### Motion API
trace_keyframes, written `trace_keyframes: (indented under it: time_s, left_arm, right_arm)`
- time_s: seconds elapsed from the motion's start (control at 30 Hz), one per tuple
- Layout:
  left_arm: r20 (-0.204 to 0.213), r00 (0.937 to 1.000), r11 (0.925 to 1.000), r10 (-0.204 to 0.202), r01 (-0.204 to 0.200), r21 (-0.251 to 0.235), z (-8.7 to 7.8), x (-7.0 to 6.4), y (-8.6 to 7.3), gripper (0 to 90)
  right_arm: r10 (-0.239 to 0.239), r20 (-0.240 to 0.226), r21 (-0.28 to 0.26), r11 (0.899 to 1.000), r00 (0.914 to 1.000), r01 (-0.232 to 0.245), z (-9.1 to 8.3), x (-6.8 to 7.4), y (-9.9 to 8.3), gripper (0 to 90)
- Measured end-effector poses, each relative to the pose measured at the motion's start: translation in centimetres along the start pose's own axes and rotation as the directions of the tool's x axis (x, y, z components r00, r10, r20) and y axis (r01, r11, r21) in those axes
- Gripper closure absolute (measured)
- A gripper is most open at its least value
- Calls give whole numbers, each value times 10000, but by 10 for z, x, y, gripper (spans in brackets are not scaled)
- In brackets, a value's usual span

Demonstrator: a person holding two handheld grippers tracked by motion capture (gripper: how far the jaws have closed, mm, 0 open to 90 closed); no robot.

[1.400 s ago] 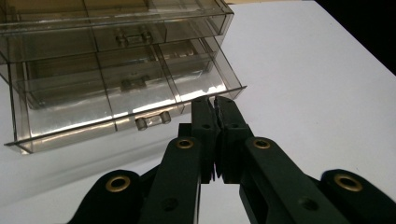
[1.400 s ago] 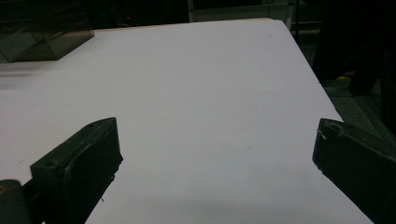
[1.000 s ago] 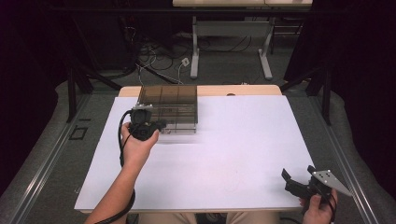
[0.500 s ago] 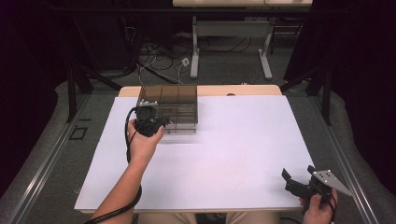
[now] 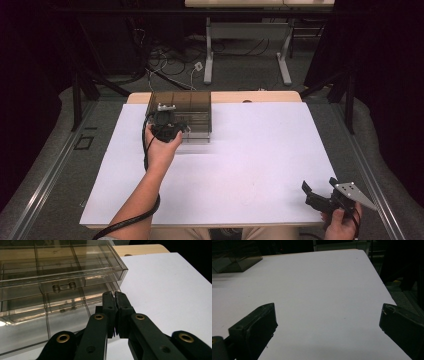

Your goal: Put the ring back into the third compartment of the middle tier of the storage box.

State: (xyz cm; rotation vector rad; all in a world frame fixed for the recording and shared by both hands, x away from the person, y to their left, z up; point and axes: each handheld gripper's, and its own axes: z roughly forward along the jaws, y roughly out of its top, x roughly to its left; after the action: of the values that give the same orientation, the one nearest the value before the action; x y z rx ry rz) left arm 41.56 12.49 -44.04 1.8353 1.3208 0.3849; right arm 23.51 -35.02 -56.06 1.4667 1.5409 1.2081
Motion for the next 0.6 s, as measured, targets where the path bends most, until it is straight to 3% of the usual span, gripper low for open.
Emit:
trace_keyframes:
  time_s: [0.6]
  left_arm:
    - [-275, 9987, 9981, -419, 406, -470, 13, 2, 2, 882]
  right_arm:
    - [-8, 6, -10, 10000, 10000, 8, 0, -1, -1, 5]
